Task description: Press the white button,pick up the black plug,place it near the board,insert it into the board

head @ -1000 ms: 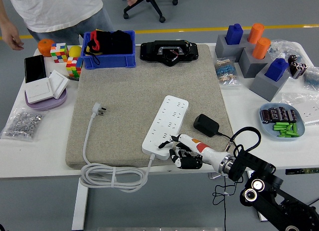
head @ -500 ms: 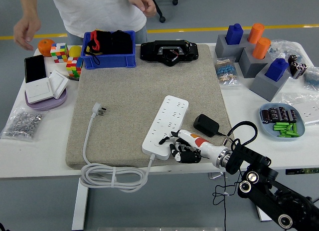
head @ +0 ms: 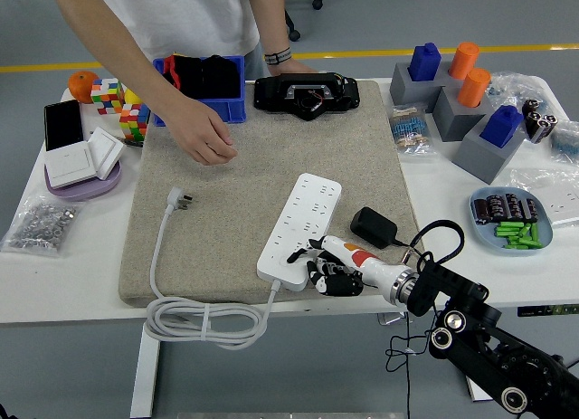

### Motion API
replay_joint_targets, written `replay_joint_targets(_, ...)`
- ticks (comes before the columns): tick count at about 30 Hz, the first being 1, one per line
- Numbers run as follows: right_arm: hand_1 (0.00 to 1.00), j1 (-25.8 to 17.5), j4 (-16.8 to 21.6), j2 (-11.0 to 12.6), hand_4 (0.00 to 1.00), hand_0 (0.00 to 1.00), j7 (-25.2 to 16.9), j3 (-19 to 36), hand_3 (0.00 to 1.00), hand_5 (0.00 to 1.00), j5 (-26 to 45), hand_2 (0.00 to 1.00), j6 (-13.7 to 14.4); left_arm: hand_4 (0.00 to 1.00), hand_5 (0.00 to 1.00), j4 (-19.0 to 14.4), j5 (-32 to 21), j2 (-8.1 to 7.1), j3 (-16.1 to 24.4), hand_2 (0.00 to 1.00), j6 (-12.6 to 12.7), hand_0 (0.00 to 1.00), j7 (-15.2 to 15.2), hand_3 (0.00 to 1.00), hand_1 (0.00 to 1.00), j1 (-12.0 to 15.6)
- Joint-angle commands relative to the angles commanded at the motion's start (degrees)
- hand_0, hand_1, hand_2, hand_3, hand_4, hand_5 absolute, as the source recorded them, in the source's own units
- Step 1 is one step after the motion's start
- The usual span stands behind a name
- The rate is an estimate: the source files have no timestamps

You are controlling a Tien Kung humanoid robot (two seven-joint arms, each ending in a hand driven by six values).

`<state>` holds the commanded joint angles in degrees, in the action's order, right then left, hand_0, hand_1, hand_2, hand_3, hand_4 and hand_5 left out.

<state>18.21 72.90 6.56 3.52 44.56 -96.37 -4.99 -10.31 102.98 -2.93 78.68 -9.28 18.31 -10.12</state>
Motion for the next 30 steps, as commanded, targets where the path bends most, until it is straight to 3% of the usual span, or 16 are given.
replay_joint_targets(10,0.002,0.03,-0.07,0.19,0.243,0.002,0.24,-0.45,0.697,0.002,-1.61,0.051,-0.04,0.561,0.202,0.00,0.38,0.03,0.51,0.613,0.02,0.690,0.07,0.639,0.636,0.28)
replay_joint_targets(21,0.002,0.07,3.98,0.41,0.239,0.002,1.09,-0.27,0.699,0.002,-1.81,0.051,-0.44,0.561,0.202,0.00,0.02,0.06,0.55,0.613,0.05,0.690,0.06,0.640,0.636,0.29)
replay_joint_targets(30,0.002,0.23,4.84,0.39,0.245,0.002,1.19,-0.83,0.693,0.002,-1.50,0.052,-0.46,0.560,0.202,0.00,-0.05,0.06,0.60,0.612,0.07,0.690,0.07,0.639,0.636,0.30)
